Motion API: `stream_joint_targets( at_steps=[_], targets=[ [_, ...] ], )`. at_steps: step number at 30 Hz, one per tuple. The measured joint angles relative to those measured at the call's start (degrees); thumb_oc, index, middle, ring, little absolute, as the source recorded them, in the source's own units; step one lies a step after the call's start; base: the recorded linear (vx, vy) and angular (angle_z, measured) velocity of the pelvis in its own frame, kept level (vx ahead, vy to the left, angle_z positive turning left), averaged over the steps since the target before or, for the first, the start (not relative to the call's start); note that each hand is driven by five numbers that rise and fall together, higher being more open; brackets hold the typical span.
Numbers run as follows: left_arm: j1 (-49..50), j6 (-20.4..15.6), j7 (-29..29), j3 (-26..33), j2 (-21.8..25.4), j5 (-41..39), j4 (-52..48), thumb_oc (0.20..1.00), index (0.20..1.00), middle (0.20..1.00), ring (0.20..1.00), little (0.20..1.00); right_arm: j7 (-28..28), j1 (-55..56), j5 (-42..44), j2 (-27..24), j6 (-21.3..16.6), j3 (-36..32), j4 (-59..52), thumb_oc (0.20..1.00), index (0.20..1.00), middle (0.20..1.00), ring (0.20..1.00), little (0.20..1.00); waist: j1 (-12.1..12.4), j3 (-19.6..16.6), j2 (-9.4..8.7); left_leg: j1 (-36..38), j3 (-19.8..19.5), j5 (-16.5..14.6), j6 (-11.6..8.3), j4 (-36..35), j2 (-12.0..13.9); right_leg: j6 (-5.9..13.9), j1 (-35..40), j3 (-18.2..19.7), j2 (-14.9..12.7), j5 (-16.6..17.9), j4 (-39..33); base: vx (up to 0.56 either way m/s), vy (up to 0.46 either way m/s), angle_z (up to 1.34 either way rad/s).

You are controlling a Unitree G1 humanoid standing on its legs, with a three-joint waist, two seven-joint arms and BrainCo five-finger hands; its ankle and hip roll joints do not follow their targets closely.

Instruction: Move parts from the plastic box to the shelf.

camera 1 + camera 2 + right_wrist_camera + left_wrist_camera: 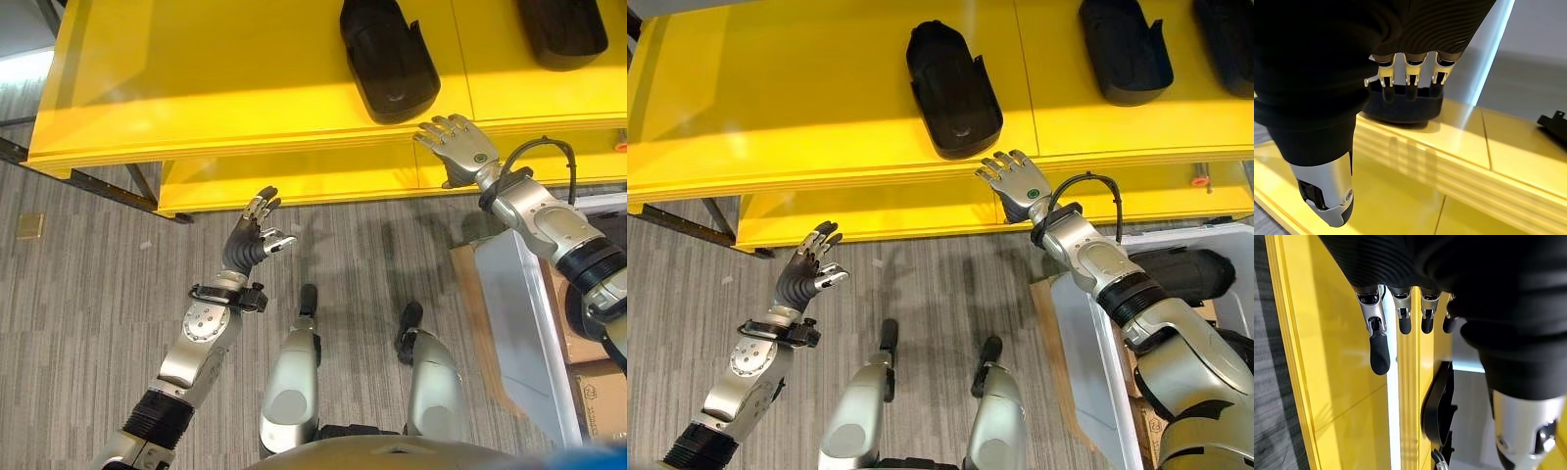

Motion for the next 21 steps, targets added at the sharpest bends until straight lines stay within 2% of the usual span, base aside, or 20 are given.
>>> stream_joint_targets(
  at_steps=[7,10,21],
  targets=[
    [0.75,-0.03,0.07,0.01,-0.32,-0.19,0.0,1.0,1.0,1.0,1.0,1.0,-1.06,-2.78,2.07,0.16,2.08,-0.14,2.67,1.0,1.0,1.0,1.0,1.0,0.18,0.06,0.12,0.0,-0.2,0.02,-0.03,-0.03,-0.02,-0.08,-0.04,-0.06,-0.05,-0.31,0.35,0.0,0.0,0.0],
    [0.77,-0.04,0.07,-0.01,-0.66,-0.28,0.0,1.0,1.0,1.0,1.0,1.0,-1.29,-2.78,3.44,1.67,2.73,-0.2,3.92,1.0,1.0,1.0,1.0,1.0,0.05,0.06,0.12,0.0,-0.24,0.02,-0.04,0.05,-0.02,-0.27,-0.14,-0.08,-0.09,-0.51,0.71,0.0,0.0,0.0],
    [1.15,-0.19,0.17,0.1,-1.1,-0.34,0.0,1.0,1.0,1.0,1.0,1.0,-2.72,-2.78,6.14,2.14,3.16,-0.16,8.46,1.0,1.0,1.0,1.0,1.0,0.33,0.34,0.75,-0.73,-1.13,-0.03,-0.14,0.37,-0.09,-0.43,-0.42,-0.8,-0.32,-0.98,1.35,0.0,0.001,0.03]
  ],
)
